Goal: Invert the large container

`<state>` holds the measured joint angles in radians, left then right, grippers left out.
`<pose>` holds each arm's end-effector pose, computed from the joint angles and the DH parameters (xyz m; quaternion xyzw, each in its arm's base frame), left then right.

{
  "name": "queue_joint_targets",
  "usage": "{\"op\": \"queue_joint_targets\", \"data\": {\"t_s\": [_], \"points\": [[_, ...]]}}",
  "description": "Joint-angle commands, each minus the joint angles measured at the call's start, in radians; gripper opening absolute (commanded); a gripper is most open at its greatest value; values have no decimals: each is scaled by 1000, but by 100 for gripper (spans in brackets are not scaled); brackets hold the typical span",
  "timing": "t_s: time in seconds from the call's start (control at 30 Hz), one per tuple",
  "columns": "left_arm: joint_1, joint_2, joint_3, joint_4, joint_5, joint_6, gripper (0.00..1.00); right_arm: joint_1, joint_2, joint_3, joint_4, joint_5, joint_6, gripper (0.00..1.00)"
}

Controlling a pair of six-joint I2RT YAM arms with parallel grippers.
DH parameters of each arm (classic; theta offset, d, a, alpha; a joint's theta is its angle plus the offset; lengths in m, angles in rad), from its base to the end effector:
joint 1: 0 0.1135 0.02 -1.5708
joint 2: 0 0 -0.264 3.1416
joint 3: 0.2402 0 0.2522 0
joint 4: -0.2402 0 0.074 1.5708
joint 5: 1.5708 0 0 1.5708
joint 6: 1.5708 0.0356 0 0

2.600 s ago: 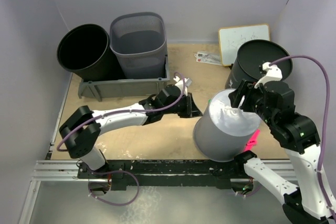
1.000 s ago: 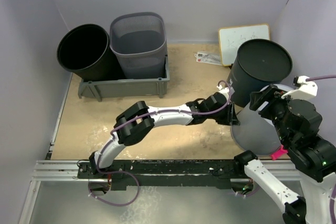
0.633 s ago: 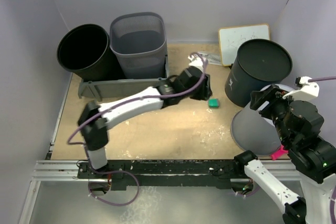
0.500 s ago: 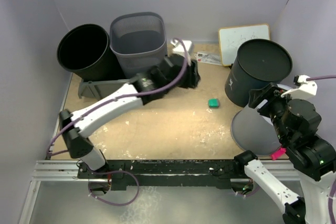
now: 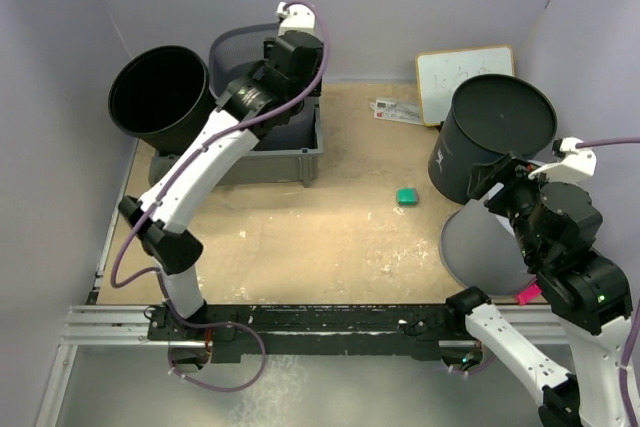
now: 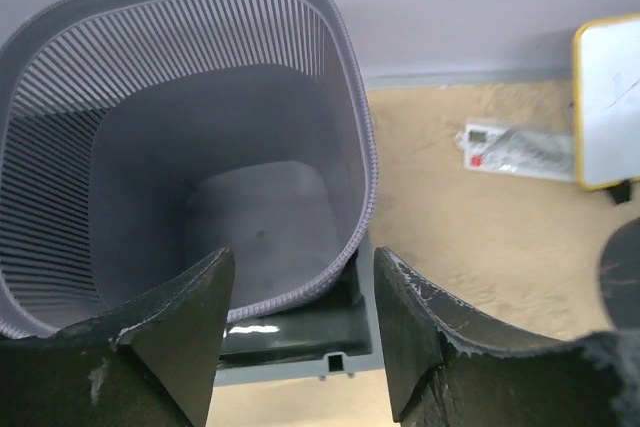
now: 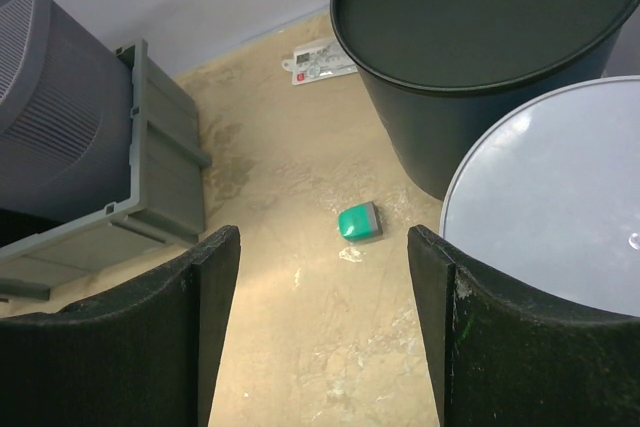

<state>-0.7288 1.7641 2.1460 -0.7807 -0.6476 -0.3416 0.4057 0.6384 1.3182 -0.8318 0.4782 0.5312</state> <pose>0.2903 -0.2304 0.4798 -0.0207 0.8090 -0.0394 0.5862 0.0663 0.0107 0.4555 0.2002 0.7260 0.1254 0.6458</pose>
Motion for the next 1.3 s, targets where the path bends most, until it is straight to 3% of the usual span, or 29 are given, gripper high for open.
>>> {"op": "queue_joint_targets", "data": {"t_s": [0.0,0.13,0.37,0.63,0.77,1.27], "points": [[12,65,74,-18,26,154,56,5,-17,10,28,8,-6,70],[19,122,90,38,101,185,59,5,-19,-2,25,-3,2,71],[43,268,183,-36,133,170,56,5,-24,-6,24,-7,15,71],[51,281,234,-19,187,168,1,5,1,8,24,-34,23,71],[51,253,316,-33,246,188,0,5,-22,-12,44,-27,32,71],[43,31,332,123,359,210,0,5,-40,-49,48,-39,55,70]]}}
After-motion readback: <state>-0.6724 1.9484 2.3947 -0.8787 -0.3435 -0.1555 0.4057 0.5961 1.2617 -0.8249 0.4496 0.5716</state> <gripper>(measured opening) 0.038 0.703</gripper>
